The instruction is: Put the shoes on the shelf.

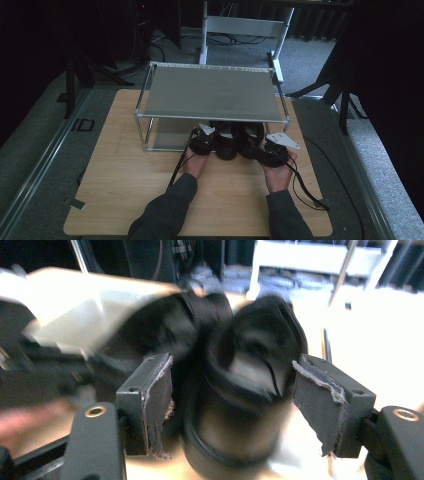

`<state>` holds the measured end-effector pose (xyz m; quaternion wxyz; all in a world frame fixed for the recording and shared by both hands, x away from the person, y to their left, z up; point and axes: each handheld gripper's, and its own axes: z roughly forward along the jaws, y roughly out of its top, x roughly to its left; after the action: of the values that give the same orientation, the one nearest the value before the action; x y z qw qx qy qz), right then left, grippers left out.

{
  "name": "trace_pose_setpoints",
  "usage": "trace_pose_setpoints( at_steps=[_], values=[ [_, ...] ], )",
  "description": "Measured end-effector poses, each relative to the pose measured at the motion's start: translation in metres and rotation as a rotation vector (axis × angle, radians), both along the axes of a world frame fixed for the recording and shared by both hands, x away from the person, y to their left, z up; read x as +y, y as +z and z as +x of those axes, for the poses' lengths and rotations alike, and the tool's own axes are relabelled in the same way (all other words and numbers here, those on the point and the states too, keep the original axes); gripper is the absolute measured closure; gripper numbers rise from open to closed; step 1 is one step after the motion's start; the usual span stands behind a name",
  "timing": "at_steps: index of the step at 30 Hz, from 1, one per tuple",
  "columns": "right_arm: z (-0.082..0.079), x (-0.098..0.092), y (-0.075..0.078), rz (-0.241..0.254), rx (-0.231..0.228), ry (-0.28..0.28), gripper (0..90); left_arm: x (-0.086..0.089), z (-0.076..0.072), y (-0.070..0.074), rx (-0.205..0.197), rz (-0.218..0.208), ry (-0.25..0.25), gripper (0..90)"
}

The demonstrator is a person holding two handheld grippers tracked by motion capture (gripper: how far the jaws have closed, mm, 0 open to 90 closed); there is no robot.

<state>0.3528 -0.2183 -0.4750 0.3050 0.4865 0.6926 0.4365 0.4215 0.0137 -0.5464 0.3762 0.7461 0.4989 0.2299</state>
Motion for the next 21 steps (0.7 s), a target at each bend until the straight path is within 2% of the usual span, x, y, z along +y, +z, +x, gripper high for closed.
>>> trace_pose_setpoints(
  at_steps=[4, 7, 8, 9, 11, 13, 14, 15, 17, 18, 21],
  values=[
    [0.001, -0.011, -0.026, -0.001, 0.091, 0.004, 31.2, 0.0, 0.0, 0.0, 0.0, -0.001, -0.001, 78.9],
    [0.008, -0.01, -0.038, 0.016, 0.128, 0.004, 26.1, 0.001, -0.001, 0.0, 0.0, -0.002, -0.003, 78.4],
    [0.008, -0.01, -0.038, 0.016, 0.128, 0.004, 26.1, 0.001, -0.001, 0.0, 0.0, -0.002, -0.003, 78.2],
    [0.014, -0.008, -0.039, 0.041, 0.124, -0.014, 21.7, 0.002, -0.001, -0.001, 0.003, -0.002, -0.007, 77.9],
    [0.018, -0.004, -0.038, 0.061, 0.113, -0.024, 19.0, 0.003, -0.001, -0.002, 0.002, -0.002, -0.011, 77.5],
    [0.024, 0.002, -0.04, 0.033, 0.136, -0.032, 18.8, 0.003, -0.002, -0.002, 0.005, -0.002, -0.012, 77.1],
    [0.027, 0.006, -0.042, -0.001, 0.149, -0.056, 21.5, 0.004, -0.003, -0.002, 0.005, -0.003, -0.015, 76.9],
    [0.028, 0.008, -0.043, -0.029, 0.142, -0.066, 21.7, 0.004, -0.004, -0.002, 0.004, -0.005, -0.021, 76.5],
    [0.028, 0.009, -0.044, -0.046, 0.139, -0.067, 22.1, 0.004, -0.006, -0.001, -0.001, -0.013, -0.022, 76.0],
    [0.027, 0.013, -0.042, -0.109, 0.138, -0.066, 23.1, 0.004, -0.007, -0.001, -0.003, -0.014, -0.024, 75.5],
    [0.023, 0.021, -0.043, -0.19, 0.121, -0.069, 24.4, 0.004, -0.008, 0.0, -0.005, -0.017, -0.025, 75.5]
  ],
)
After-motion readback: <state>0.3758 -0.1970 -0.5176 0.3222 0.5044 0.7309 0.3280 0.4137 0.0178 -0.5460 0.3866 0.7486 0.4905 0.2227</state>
